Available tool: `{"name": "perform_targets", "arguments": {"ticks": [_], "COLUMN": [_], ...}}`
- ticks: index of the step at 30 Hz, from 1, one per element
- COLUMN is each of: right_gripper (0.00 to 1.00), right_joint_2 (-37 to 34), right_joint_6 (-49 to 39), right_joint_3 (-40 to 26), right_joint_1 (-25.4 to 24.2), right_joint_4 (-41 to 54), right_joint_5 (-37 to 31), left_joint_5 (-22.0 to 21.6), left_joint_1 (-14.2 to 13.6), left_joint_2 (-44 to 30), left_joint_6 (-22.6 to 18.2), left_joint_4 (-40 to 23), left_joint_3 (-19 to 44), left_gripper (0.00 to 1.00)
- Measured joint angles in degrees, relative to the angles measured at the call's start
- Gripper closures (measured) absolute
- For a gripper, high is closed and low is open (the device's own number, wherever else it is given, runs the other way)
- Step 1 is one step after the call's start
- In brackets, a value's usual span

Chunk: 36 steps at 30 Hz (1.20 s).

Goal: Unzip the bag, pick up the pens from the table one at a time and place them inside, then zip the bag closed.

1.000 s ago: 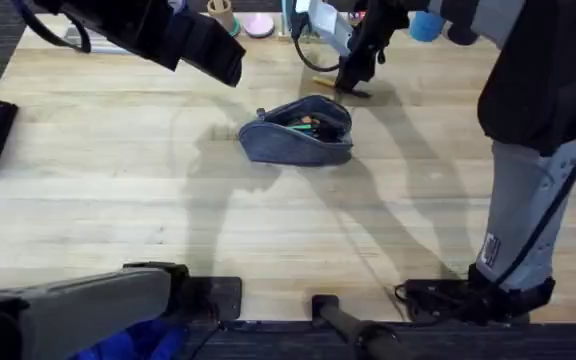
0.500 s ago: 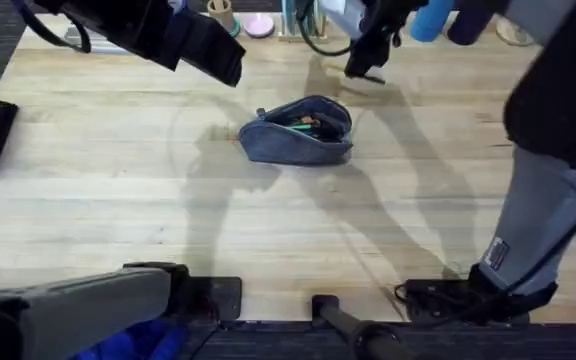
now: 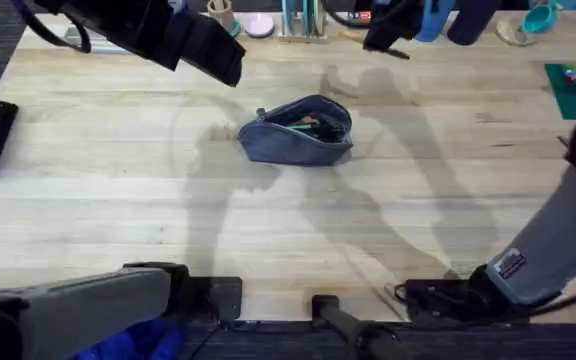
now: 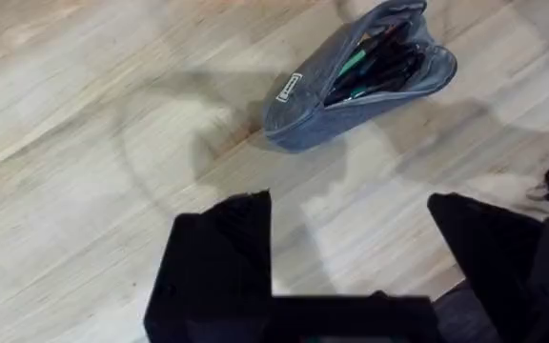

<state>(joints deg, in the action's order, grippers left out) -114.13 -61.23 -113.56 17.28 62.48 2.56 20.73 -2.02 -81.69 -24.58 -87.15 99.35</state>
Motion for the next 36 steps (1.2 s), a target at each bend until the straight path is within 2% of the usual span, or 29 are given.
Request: {"name": "perform_targets", "arguments": {"ticks": [8, 15, 23, 36], "right_gripper": [0.972, 0.972, 0.972, 0.972], "right_joint_2": [7.1, 10.1, 10.6, 10.6], "right_joint_6": [1.5, 2.1, 2.2, 1.1], "right_joint_3": [0.0, 0.0, 0.0, 0.6], "right_joint_1": [0.0, 0.0, 0.6, 5.3], "right_joint_4": [3.4, 11.2, 12.3, 13.7], "right_joint_5": [0.4, 5.2, 15.7, 18.4], "left_joint_5": [0.0, 0.0, 0.0, 0.0], "left_joint_1": [0.0, 0.0, 0.0, 0.0], "left_joint_2": [0.0, 0.0, 0.0, 0.0], "left_joint_6": [0.0, 0.0, 0.0, 0.0], "left_joint_4": [0.0, 0.0, 0.0, -0.5], "left_joint_3": [0.0, 0.0, 0.0, 0.0], "left_gripper": [0.005, 0.005, 0.006, 0.005]}}
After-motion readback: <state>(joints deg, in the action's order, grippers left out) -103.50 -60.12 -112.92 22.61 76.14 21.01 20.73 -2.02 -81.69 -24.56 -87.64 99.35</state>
